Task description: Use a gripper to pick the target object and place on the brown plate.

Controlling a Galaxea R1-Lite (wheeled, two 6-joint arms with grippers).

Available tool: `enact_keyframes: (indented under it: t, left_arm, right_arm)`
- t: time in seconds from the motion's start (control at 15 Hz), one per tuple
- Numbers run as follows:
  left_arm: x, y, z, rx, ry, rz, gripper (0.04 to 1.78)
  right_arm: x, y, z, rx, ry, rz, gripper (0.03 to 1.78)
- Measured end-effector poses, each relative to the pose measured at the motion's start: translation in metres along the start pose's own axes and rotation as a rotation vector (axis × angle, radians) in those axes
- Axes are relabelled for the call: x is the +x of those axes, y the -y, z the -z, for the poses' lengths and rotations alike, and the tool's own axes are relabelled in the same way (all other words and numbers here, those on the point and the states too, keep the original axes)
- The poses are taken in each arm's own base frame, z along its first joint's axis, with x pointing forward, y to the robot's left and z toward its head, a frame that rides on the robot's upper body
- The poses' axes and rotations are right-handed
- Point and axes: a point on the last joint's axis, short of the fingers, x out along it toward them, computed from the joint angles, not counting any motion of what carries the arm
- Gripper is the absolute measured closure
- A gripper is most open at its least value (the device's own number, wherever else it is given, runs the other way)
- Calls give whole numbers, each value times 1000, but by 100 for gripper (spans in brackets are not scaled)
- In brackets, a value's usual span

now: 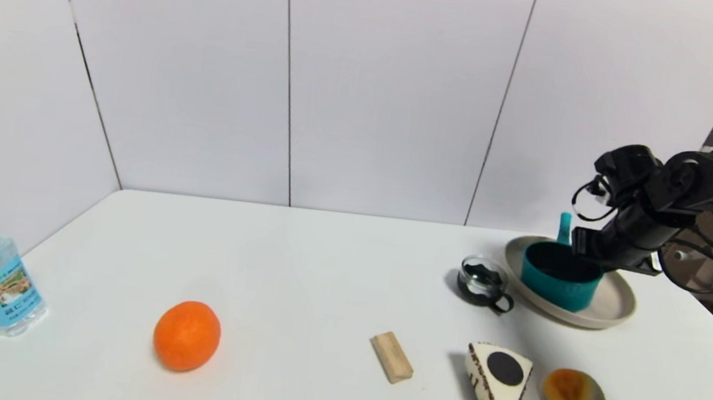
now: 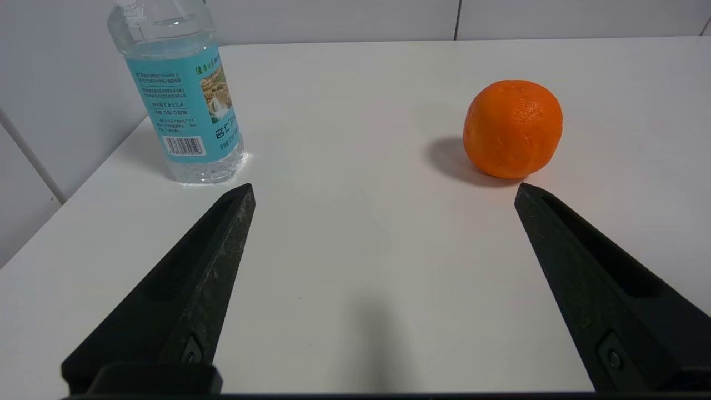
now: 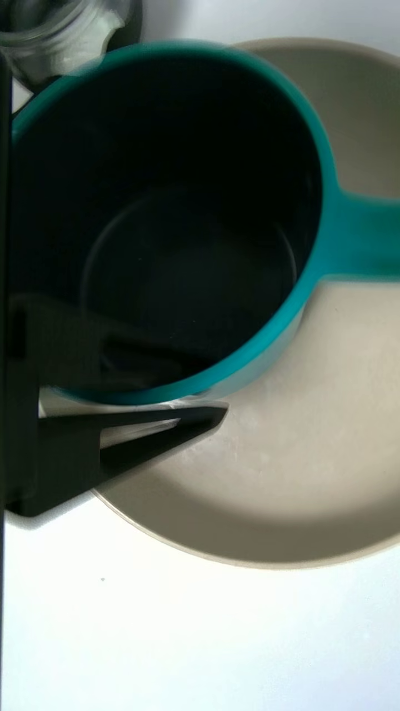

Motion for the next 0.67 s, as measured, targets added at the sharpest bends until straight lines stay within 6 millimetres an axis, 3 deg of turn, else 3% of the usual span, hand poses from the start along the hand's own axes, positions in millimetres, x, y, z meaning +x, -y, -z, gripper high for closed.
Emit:
enact_keyframes:
  t: [0.2, 0.4, 0.53, 0.67]
  left_arm:
    - [0, 0, 0, 0, 0, 0, 13]
    - [0, 0, 0, 0, 0, 0, 13]
    - [0, 0, 0, 0, 0, 0, 13]
    - [0, 0, 0, 0, 0, 0, 13]
  right_arm:
    - [-2, 1, 8, 2, -30, -10, 107]
    - [-17, 8, 15, 12, -32, -17, 75]
    - [-43, 16, 14, 28, 24, -26, 61]
    - [-84, 25, 14, 47, 118, -53, 49]
